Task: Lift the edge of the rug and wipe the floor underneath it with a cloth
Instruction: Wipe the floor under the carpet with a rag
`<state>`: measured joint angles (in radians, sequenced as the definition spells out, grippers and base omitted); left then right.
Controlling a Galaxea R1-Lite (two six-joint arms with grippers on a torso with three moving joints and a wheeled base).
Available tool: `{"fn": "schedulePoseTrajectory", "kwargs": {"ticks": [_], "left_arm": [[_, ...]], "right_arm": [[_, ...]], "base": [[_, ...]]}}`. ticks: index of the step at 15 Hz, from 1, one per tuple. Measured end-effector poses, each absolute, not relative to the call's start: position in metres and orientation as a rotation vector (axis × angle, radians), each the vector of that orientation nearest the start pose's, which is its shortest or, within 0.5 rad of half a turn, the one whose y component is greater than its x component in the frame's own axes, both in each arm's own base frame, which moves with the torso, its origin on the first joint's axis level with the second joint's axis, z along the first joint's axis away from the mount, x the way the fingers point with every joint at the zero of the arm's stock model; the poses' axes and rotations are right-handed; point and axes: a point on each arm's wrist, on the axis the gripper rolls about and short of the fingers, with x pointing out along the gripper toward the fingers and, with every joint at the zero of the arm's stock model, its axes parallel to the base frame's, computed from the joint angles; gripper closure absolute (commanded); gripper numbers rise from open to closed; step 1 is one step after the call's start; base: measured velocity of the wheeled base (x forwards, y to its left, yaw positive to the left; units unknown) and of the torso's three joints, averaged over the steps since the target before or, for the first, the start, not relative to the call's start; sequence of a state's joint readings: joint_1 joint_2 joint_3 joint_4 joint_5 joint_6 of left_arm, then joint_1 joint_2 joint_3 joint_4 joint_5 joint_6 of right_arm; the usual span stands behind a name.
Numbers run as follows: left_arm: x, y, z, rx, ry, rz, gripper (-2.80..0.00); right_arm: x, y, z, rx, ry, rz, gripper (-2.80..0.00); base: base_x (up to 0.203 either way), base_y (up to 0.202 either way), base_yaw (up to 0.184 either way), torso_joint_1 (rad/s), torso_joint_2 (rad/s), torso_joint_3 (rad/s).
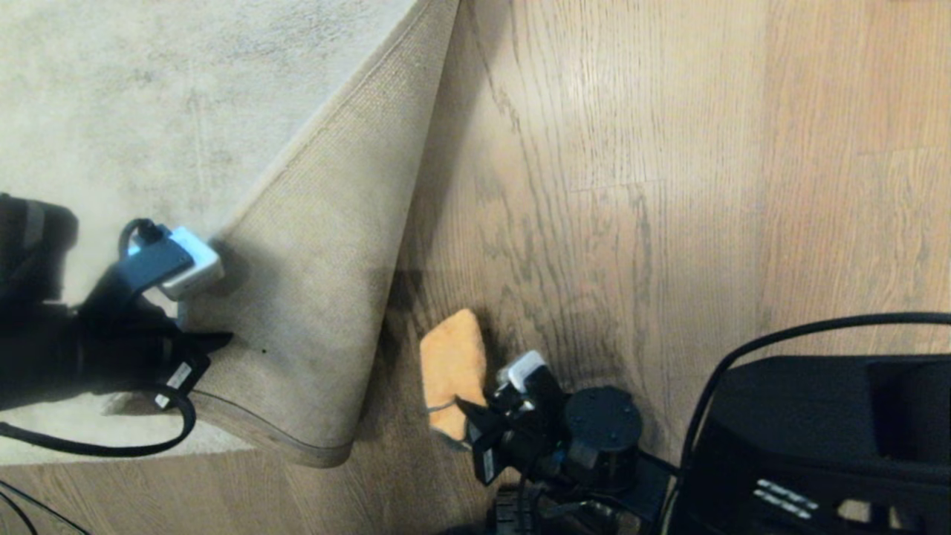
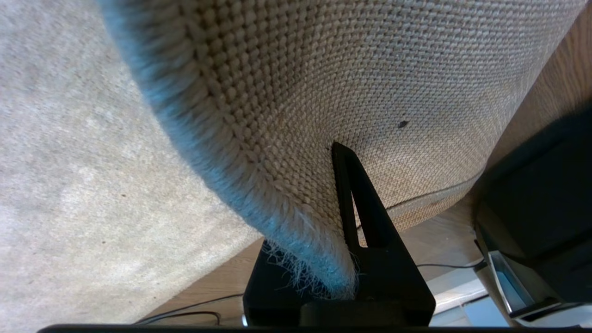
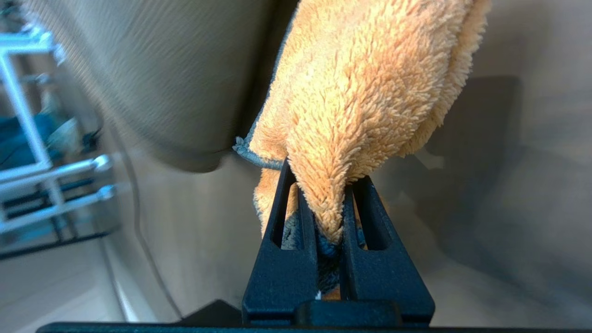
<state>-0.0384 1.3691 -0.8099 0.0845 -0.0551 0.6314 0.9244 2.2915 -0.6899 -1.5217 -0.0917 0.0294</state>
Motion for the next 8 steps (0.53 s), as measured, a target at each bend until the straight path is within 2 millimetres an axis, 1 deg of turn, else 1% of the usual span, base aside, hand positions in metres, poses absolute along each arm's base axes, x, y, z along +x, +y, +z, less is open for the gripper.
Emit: {"fn": "schedulePoseTrajectory", "kwargs": {"ticks": [2, 4, 6, 8], "left_arm": [[0.210, -0.010, 0.202, 0.605, 0.598, -0.297, 0.00], [0.210, -0.011, 0.201, 0.606, 0.600, -0.300, 0.00], [0.210, -0.011, 0.201, 0.606, 0.603, -0.302, 0.00], [0.210, -0.011, 0.200, 0.606, 0.605, -0.303, 0.00]], "right_arm": [[0.222, 0.321, 0.016, -0.021, 0.096, 0.867, 0.00], [0.220, 0.337, -0.005, -0.032, 0.112, 0.889, 0.00], [0.220, 0.342, -0.022, -0.047, 0.135, 0.890, 0.00], [0.221, 0.342, -0.033, -0.059, 0.152, 0.875, 0.00]], "base": [[0.000, 0.000, 0.000, 0.000, 0.00, 0.000], [0.000, 0.000, 0.000, 0.000, 0.00, 0.000], [0.000, 0.000, 0.000, 0.000, 0.00, 0.000], [0.000, 0.000, 0.000, 0.000, 0.00, 0.000]]}}
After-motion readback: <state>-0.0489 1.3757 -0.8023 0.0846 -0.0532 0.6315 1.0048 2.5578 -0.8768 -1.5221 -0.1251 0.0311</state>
